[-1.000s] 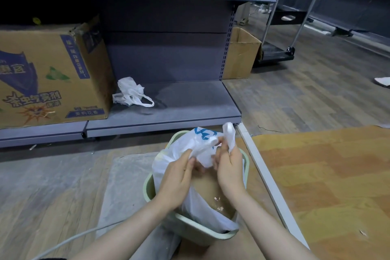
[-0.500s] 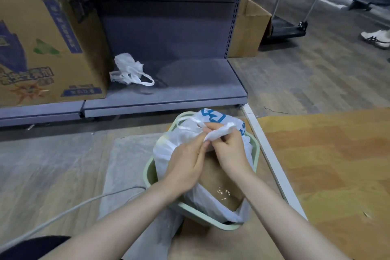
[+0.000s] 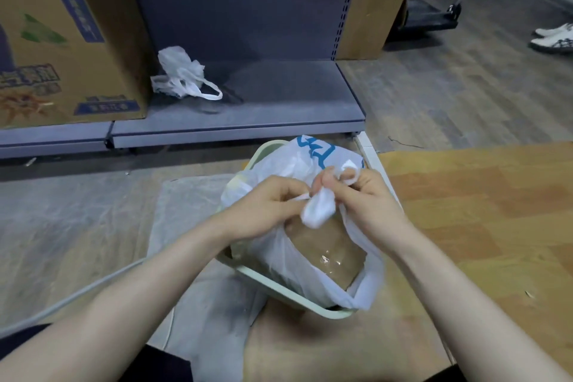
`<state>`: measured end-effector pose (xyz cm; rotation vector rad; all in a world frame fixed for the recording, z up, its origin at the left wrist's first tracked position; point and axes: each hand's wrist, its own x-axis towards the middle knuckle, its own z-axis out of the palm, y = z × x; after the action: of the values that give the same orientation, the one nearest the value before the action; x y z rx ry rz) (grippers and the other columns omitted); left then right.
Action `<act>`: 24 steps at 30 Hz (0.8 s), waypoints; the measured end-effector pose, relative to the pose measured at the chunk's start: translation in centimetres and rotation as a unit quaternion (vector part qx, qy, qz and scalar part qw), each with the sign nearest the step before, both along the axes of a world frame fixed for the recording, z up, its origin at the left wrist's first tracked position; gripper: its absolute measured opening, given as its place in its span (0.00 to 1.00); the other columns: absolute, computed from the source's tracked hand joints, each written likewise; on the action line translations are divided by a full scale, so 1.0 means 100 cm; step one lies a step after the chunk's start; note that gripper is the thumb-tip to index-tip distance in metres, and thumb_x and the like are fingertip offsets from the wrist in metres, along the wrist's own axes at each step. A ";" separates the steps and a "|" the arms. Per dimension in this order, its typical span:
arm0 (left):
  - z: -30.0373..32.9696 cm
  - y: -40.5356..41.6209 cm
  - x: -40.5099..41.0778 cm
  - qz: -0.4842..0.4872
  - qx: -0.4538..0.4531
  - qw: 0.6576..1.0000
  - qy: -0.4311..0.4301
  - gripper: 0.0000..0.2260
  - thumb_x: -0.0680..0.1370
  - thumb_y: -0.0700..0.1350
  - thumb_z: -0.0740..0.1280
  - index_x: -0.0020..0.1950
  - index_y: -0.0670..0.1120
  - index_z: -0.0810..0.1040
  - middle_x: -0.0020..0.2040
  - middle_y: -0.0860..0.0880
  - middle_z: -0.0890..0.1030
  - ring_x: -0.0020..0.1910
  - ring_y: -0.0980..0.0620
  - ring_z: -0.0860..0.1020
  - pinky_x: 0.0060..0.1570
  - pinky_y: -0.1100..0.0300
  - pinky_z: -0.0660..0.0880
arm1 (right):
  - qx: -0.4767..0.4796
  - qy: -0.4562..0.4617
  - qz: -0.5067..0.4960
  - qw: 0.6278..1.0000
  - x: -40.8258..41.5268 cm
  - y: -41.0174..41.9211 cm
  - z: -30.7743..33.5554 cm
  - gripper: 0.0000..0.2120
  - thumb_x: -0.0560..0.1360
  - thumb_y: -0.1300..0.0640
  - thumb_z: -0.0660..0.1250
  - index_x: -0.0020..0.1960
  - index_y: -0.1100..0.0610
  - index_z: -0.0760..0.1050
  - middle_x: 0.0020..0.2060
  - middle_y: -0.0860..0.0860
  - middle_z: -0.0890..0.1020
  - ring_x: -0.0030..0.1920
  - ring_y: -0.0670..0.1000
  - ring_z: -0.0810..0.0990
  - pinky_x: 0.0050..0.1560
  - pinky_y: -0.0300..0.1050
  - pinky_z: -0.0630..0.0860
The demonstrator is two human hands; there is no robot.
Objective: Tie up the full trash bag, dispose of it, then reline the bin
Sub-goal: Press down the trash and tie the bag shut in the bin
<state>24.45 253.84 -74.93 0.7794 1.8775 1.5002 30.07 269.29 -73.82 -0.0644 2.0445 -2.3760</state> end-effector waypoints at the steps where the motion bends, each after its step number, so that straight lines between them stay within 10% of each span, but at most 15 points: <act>1: 0.002 -0.002 -0.003 -0.004 0.014 0.999 -0.037 0.10 0.76 0.35 0.65 0.34 0.40 0.75 0.26 0.53 0.74 0.26 0.59 0.71 0.31 0.69 0.69 | 0.110 0.015 0.037 0.993 0.002 0.007 0.004 0.09 0.71 0.54 0.68 0.34 0.56 0.79 0.38 0.49 0.74 0.38 0.47 0.75 0.45 0.34 0.73; 5: 0.009 0.001 -0.003 0.009 0.040 0.995 -0.095 0.04 0.70 0.35 0.63 0.39 0.39 0.77 0.26 0.48 0.74 0.23 0.56 0.72 0.29 0.68 0.70 | 0.515 0.162 -0.012 0.842 0.011 0.022 0.006 0.08 0.72 0.60 0.66 0.41 0.52 0.84 0.38 0.47 0.69 0.37 0.48 0.71 0.37 0.42 0.69; 9: 0.019 0.004 -0.003 0.043 0.043 0.991 -0.119 0.13 0.80 0.33 0.52 0.58 0.42 0.73 0.29 0.45 0.80 0.27 0.47 0.79 0.30 0.64 0.74 | 0.556 0.229 -0.161 0.783 0.016 0.012 0.009 0.13 0.76 0.61 0.60 0.38 0.58 0.80 0.29 0.50 0.75 0.29 0.47 0.74 0.29 0.40 0.70; 12: 0.027 0.006 0.006 -0.017 0.038 0.996 -0.077 0.18 0.82 0.36 0.53 0.68 0.51 0.69 0.34 0.45 0.81 0.31 0.51 0.81 0.35 0.61 0.79 | 0.610 0.418 -0.231 0.632 0.014 0.013 0.003 0.15 0.71 0.71 0.61 0.31 0.63 0.81 0.24 0.55 0.75 0.22 0.55 0.73 0.21 0.41 0.69; 19: 0.027 0.022 0.007 0.074 0.062 0.988 0.121 0.07 0.80 0.38 0.59 0.49 0.43 0.77 0.39 0.37 0.78 0.31 0.48 0.77 0.32 0.52 0.76 | 0.551 0.451 -0.269 0.648 0.008 0.017 0.013 0.11 0.60 0.76 0.74 0.34 0.62 0.82 0.27 0.55 0.80 0.26 0.55 0.80 0.23 0.42 0.72; 24: 0.028 0.015 0.002 0.128 -0.107 0.813 0.558 0.08 0.72 0.46 0.58 0.38 0.46 0.74 0.24 0.50 0.64 0.24 0.46 0.59 0.25 0.66 0.50 | 0.534 0.418 -0.248 0.693 0.010 0.028 0.019 0.10 0.64 0.77 0.70 0.30 0.64 0.82 0.27 0.55 0.81 0.33 0.52 0.84 0.26 0.42 0.73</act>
<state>24.65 255.31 -72.12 1.5494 3.0243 0.9291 31.10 272.06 -71.87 -0.7615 3.9213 -0.7692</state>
